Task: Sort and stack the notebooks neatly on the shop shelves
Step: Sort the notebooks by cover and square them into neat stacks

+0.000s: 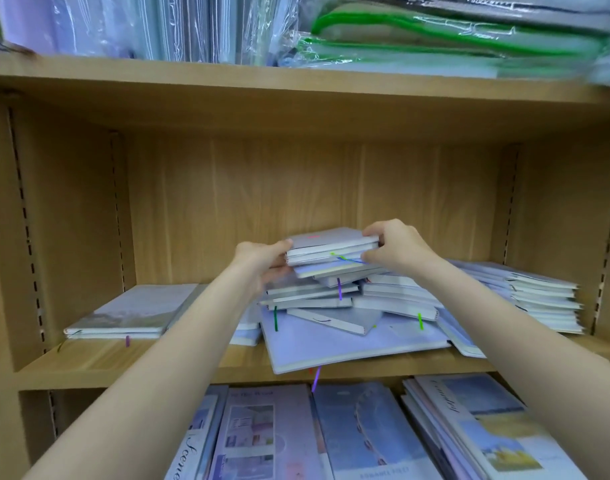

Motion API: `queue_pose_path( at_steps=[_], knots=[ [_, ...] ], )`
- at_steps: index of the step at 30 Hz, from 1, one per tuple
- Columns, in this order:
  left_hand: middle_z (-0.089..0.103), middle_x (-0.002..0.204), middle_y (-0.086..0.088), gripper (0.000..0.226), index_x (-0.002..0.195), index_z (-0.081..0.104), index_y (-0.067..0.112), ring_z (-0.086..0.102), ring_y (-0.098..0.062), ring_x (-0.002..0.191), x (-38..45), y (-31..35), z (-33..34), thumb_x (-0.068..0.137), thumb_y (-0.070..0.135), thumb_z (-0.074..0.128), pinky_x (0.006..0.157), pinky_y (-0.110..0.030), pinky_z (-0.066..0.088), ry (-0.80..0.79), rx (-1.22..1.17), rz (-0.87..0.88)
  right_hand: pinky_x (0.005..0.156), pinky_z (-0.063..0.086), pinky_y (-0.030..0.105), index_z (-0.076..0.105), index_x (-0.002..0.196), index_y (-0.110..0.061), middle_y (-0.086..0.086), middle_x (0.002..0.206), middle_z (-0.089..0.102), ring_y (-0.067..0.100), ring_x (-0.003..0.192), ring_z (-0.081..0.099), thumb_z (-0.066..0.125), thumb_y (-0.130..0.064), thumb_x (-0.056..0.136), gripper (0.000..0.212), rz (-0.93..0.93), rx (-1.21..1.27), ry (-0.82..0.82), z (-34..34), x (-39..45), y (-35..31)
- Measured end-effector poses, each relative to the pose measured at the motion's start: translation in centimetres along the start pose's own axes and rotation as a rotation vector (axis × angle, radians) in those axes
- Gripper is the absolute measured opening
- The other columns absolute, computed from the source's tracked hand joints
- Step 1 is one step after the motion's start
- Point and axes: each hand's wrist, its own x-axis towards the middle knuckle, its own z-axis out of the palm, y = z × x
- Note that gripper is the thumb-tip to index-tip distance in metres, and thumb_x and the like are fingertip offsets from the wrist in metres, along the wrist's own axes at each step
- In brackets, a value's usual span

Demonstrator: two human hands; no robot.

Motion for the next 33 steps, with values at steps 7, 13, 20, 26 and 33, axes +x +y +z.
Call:
queue_pose_path(
  at_steps=[7,13,20,26,33],
  knots=[
    [0.063,0.098,-0.014,0.023,0.097,0.060,0.000,0.064,-0.021,0.083,-0.4,1.0,-2.9,0.082,0.015,0.069,0.059,-0.020,0.056,-0.022,0.033,-0.069,0.080,0.039,0.024,0.064,0.117,-0.015,0.004,0.116,0.060,0.014,0.108,0.053,0.071,-0.018,0.081,0.037,-0.015,0.272,0.087,0.2,-1.3,-2.1],
    [0.060,0.087,-0.017,0.009,0.080,0.056,0.003,0.061,-0.025,0.077,-1.7,1.1,-8.1,0.085,0.006,0.063,0.050,-0.014,0.053,0.115,-0.089,0.043,0.077,0.043,0.018,0.065,0.113,-0.012,0.003,0.099,0.064,0.016,0.100,0.058,0.069,-0.016,0.081,0.032,-0.130,0.210,0.023,3.1,-1.8,-6.8],
    [0.062,0.095,-0.018,0.026,0.104,0.059,-0.005,0.067,-0.021,0.078,-2.3,-1.3,-16.9,0.082,0.006,0.067,0.057,-0.020,0.057,0.253,0.088,-0.043,0.075,0.038,0.020,0.059,0.121,-0.011,0.013,0.116,0.060,0.025,0.107,0.056,0.059,-0.009,0.084,0.037,-0.212,0.045,-0.213,10.6,-2.4,-10.5],
    [0.061,0.095,-0.018,0.009,0.095,0.057,-0.005,0.059,-0.020,0.080,-3.1,-3.2,-18.5,0.092,-0.001,0.050,0.056,-0.022,0.056,0.235,0.140,-0.124,0.085,0.039,0.033,0.054,0.118,-0.009,0.012,0.119,0.057,0.031,0.114,0.053,0.059,-0.018,0.083,0.036,-0.349,-0.451,-0.252,14.0,-3.1,-11.5],
    [0.058,0.105,-0.023,0.011,0.104,0.049,0.007,0.061,-0.030,0.090,-3.7,-4.6,-18.2,0.095,0.002,0.046,0.075,-0.040,0.056,0.109,-0.201,-0.206,0.088,0.031,0.036,0.052,0.116,-0.011,0.009,0.120,0.054,0.029,0.116,0.046,0.062,-0.038,0.083,0.043,-0.429,-0.669,-0.234,14.6,-3.1,-11.5]
  ],
)
